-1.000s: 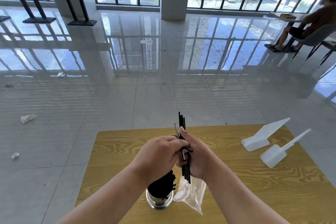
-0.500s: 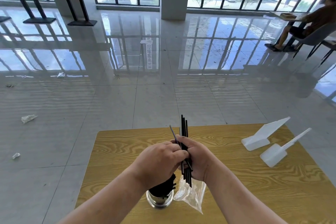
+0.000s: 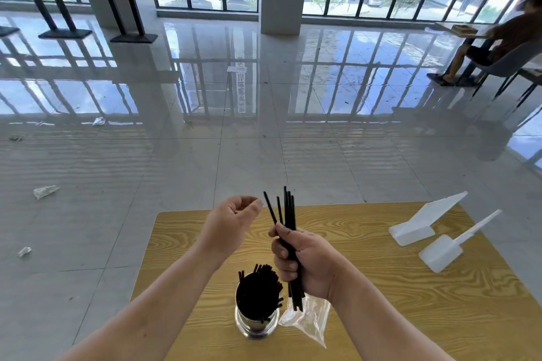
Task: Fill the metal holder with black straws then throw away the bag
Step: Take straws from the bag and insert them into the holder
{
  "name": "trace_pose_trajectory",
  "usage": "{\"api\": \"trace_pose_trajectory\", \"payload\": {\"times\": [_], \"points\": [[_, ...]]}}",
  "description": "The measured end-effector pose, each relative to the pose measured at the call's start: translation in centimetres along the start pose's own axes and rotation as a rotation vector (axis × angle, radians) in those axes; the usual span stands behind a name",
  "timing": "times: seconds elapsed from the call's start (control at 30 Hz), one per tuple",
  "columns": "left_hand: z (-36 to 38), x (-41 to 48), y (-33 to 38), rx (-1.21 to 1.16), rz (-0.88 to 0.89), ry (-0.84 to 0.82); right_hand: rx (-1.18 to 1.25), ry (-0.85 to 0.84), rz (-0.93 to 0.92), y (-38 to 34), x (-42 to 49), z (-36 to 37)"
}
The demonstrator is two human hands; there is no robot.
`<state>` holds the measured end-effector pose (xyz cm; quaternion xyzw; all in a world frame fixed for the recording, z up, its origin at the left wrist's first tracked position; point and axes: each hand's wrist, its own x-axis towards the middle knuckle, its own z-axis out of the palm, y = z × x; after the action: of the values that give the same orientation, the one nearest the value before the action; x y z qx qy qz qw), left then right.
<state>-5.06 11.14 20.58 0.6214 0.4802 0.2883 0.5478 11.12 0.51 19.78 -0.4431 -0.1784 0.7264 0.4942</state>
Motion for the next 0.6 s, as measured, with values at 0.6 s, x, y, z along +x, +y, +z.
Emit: {"api": "trace_pose_trajectory", "payload": {"times": [0.6], "points": [[-2.1,3.4,2.1,-0.439,-0.044,0.224,-0.199,-0.08,0.152,1.5,-0.2,-1.4]]}}
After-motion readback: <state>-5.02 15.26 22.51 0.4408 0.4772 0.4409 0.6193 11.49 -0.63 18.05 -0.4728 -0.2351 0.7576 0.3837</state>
